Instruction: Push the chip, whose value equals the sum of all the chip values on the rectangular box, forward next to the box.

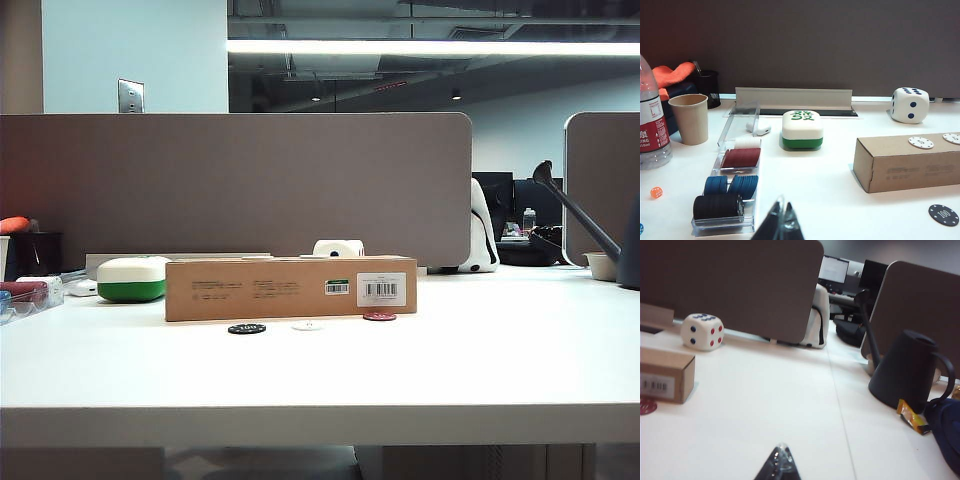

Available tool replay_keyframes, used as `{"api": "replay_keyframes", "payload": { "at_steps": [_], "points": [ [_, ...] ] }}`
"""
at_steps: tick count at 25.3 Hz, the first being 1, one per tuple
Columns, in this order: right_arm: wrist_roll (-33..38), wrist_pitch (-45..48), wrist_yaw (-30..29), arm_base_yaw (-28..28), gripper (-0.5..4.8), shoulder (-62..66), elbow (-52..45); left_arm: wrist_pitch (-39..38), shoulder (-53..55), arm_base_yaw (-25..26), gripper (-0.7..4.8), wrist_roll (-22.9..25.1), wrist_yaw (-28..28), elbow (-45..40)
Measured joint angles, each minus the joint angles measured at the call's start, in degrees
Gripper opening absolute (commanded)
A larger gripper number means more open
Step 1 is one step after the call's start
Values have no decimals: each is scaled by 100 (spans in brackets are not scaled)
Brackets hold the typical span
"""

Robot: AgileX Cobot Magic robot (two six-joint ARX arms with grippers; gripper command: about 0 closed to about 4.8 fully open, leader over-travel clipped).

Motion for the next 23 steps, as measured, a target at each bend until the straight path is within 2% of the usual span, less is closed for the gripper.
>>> {"api": "replay_keyframes", "payload": {
  "at_steps": [2, 8, 15, 23],
  "points": [
    [240, 76, 240, 4, -4, -59, 0, -2, 0, 0, -5, 0, 2, 0],
    [949, 39, 367, 37, -4, -59, 0, -28, 0, 0, -5, 0, 2, 0],
    [992, -474, 387, -7, -4, -59, 0, -28, -2, 0, -5, 0, 2, 0],
    [994, -323, 361, -133, -4, -59, 0, -28, -2, 0, -5, 0, 2, 0]
  ]
}}
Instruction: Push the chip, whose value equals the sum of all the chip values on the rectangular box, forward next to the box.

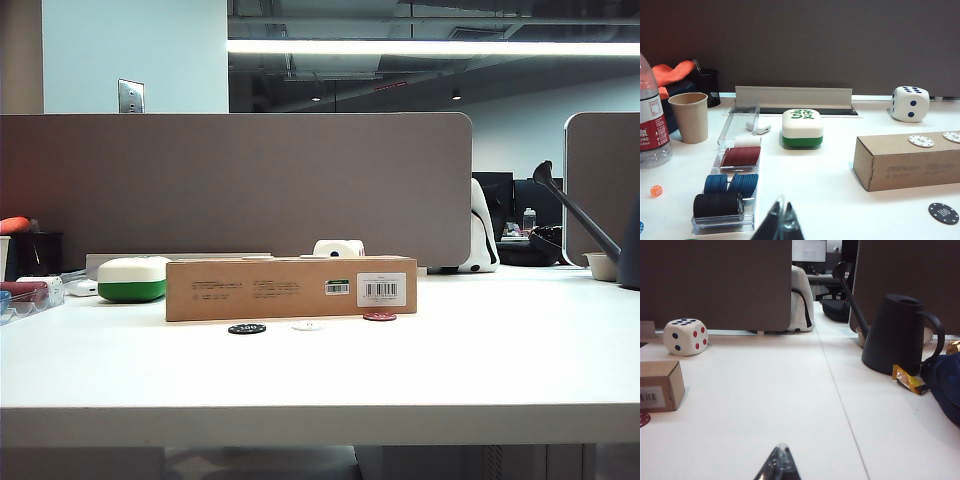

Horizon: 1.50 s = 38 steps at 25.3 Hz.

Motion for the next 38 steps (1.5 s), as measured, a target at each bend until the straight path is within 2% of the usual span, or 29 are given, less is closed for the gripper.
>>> {"api": "replay_keyframes", "payload": {
  "at_steps": [9, 38],
  "points": [
    [247, 22, 76, 0, -5, 0, 0, 0, 0, 0, -5, 0, 0, 2],
    [249, 9, 76, 2, -5, 0, 0, 0, 0, 0, -5, 0, 0, 0]
  ]
}}
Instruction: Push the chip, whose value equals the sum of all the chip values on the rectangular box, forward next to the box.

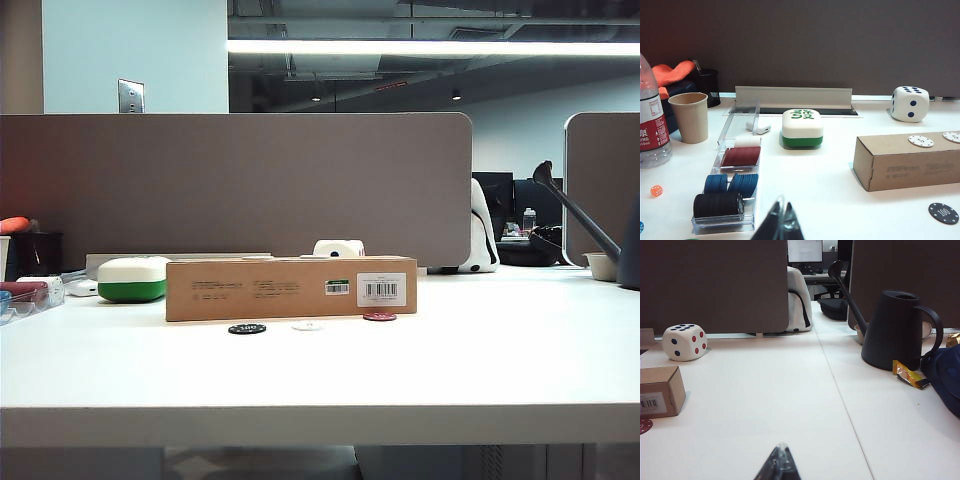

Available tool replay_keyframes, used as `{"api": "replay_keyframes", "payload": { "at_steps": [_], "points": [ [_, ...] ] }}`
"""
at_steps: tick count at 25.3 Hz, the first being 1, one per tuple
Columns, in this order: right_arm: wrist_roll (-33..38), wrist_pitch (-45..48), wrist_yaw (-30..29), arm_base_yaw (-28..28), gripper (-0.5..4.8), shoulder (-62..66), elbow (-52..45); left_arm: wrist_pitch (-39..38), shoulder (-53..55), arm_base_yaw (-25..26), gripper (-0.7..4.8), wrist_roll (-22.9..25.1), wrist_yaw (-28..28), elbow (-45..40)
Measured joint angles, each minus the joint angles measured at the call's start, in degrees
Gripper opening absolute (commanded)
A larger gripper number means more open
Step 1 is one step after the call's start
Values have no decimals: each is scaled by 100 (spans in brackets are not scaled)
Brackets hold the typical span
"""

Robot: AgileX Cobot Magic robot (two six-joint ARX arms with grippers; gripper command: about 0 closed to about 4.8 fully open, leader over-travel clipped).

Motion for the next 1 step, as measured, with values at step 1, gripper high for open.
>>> {"api": "replay_keyframes", "payload": {
  "at_steps": [1],
  "points": [
    [0, 0, 0, 0, -4, 0, 0, 0, 0, 0, -5, 0, 0, 2]
  ]
}}
